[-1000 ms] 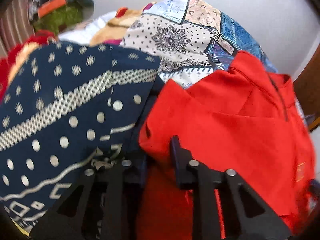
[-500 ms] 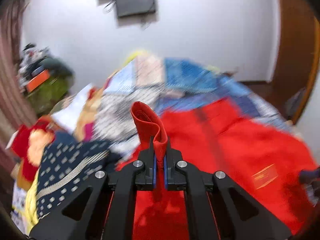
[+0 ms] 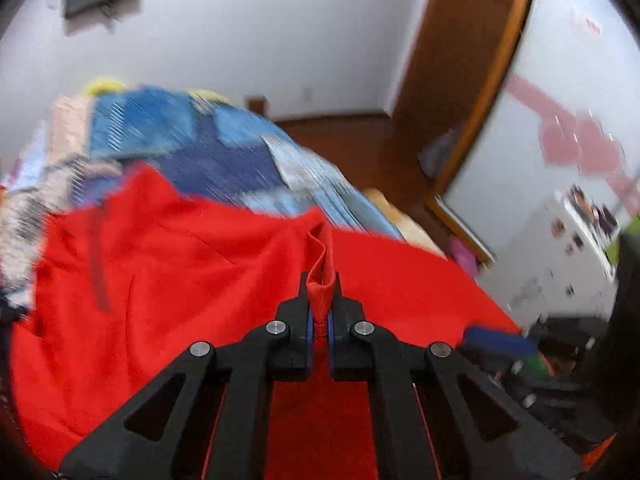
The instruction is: Fold large clothes
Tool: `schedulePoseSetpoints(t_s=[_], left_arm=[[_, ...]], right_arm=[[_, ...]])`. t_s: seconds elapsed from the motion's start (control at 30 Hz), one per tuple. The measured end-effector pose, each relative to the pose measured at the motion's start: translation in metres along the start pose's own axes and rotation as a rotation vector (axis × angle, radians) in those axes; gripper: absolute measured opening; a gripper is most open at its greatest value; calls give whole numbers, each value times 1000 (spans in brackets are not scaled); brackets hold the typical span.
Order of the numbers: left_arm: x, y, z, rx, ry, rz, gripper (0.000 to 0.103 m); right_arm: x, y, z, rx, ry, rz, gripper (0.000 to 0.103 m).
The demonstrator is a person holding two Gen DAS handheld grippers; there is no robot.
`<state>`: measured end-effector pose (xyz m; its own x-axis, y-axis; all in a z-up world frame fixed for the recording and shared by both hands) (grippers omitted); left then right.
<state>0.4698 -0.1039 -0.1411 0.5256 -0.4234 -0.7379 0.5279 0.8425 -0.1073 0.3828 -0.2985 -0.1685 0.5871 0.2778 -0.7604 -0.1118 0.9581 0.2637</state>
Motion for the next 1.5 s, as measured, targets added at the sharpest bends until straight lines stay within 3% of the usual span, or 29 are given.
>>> schedulePoseSetpoints(t_s=[0.17, 0.3, 0.37, 0.43, 0.53, 0.63, 0.73, 0.93, 1.03, 1.2, 1.37, 1.5], left_arm=[[53, -33, -29, 7, 156, -113, 4], [63, -45, -49, 0, 229, -159, 5], [54, -51, -55, 31, 238, -165, 12], [40, -48, -59, 50, 244, -175, 44], [-1, -32, -65, 70, 173, -166, 57], [-42, -3, -75, 83, 113, -76, 67], [-78, 47, -92, 58, 75, 86, 74], [-100, 144, -145, -44, 157, 360, 74], [-95, 181, -178, -111, 211, 420, 74], [-84, 210, -226, -178, 257, 470, 75], [-85, 196, -243, -135, 199, 535, 75], [-86, 196, -247, -171, 189, 523, 75]], right_arm=[[-6, -20, -4, 32, 3, -31, 8], [-8, -23, -5, 33, 13, -36, 8], [-9, -19, -4, 19, 13, -35, 8], [-9, -12, -2, 7, 9, -31, 8], [-5, 7, 6, -8, 8, -1, 8], [4, 35, 12, -36, 18, 43, 8], [20, 67, 15, -75, 41, 85, 8], [78, 152, 2, -212, 140, 134, 8], [115, 177, -6, -263, 203, 118, 8], [169, 190, -25, -348, 283, -4, 8], [170, 190, -29, -394, 262, -8, 8], [168, 189, -32, -438, 241, -63, 8]])
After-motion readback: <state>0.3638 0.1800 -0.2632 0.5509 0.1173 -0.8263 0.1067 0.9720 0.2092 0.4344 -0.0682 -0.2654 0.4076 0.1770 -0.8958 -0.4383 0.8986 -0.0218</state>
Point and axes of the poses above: each gripper's, at about its wrist camera, not at the fingertips, and x roughly the way its jaws point, y to its left, z to its top, the point moved 1 cm from there along x, roughly the way its jaws point, and after that the axes turned 10 degrees about x, right-handed, at the moved point
